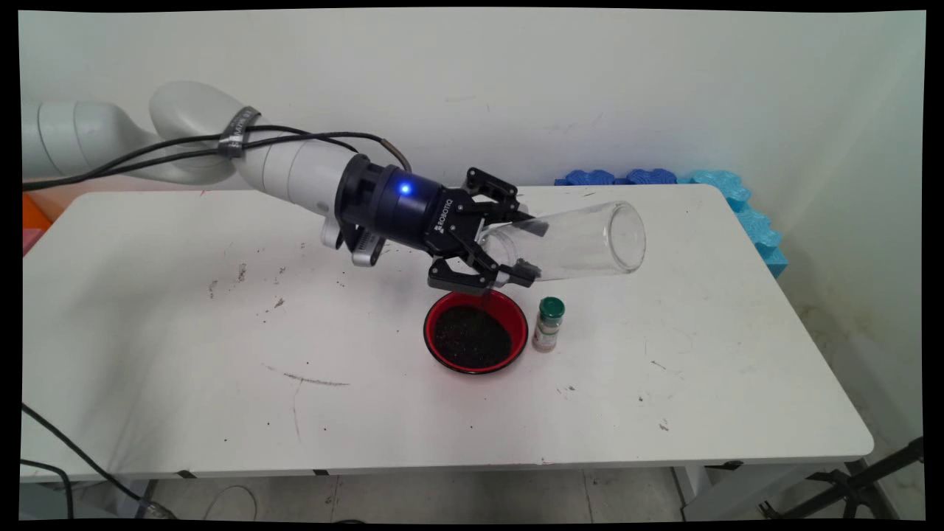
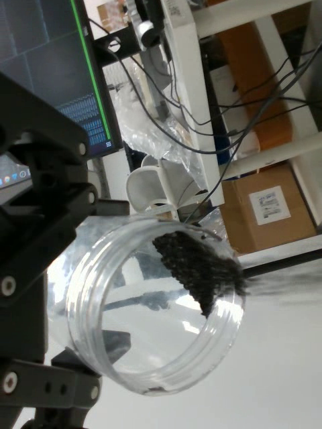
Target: Pour the black seasoning powder in the red bowl
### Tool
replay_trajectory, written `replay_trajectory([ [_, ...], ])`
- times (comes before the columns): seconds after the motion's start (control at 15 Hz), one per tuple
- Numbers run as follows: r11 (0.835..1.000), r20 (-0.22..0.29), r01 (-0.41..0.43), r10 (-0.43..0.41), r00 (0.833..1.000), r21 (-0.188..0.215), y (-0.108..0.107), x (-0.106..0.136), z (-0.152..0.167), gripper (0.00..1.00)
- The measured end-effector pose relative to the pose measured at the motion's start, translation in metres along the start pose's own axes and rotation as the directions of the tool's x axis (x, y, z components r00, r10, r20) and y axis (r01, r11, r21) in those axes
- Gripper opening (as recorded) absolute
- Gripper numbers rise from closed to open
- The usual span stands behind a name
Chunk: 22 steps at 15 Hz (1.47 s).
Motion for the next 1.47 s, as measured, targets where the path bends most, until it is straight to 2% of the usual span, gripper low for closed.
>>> replay_trajectory([
  [0.27, 1.000, 0.019, 0.024, -0.023, 1.000, -0.010, 0.003, 0.003, 0.003, 0.00],
  [0.87, 0.993, 0.081, 0.100, -0.095, 0.992, -0.068, 0.015, 0.014, 0.009, 0.00],
  [1.47, 0.986, 0.131, 0.147, -0.135, 0.982, -0.083, 0.020, 0.020, 0.011, 0.00],
])
